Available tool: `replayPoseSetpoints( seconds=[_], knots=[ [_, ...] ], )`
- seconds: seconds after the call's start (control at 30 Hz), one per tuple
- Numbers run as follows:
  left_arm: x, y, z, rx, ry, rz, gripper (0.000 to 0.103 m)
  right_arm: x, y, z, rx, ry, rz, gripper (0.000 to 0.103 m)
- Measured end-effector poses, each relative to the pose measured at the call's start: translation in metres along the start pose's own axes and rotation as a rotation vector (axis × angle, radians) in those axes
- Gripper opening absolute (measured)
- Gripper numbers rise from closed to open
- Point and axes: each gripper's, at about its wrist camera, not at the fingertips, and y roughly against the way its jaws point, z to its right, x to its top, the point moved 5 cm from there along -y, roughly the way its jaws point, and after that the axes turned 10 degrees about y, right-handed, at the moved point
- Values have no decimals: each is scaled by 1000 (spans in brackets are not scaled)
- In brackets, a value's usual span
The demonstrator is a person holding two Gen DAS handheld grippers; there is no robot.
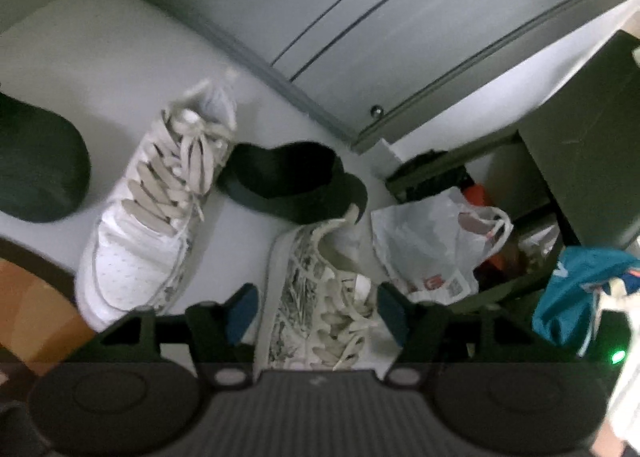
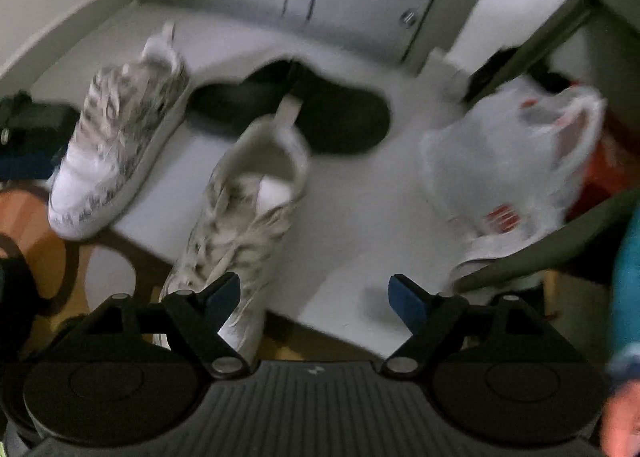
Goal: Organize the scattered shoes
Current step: 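Move the open left tool toward the plain white sneaker by the black clog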
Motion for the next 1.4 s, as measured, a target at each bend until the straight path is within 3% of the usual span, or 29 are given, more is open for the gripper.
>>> replayPoseSetpoints(
  seconds=[0.2,0.43,0.63,0.73,0.83,0.9,1.03,1.17,1.23,1.4],
  knots=[
    [-10,26,16,-11,-27,14,68,-1,69,4,-21,29,80,86],
    [-14,57,7,40,-37,30,68,-16,123,-12,18,125,91,86],
    [-20,93,-28,87,46,88,68,-59,136,-32,85,153,77,89],
    [-27,100,-44,135,76,110,68,-66,125,-44,113,167,-6,89],
    [-36,105,-54,145,99,127,68,-49,141,-60,195,173,82,90],
    [-43,108,-55,179,50,119,69,-48,151,-69,235,185,127,95],
    [-42,116,-62,179,59,139,69,-54,148,-85,245,231,75,95],
    [-35,119,-72,191,78,186,68,-55,157,-98,261,274,101,95],
    [-32,120,-74,182,84,201,67,-56,160,-100,256,288,107,95],
    [-25,118,-81,168,98,196,41,-59,158,-99,248,288,88,95]
  ],
)
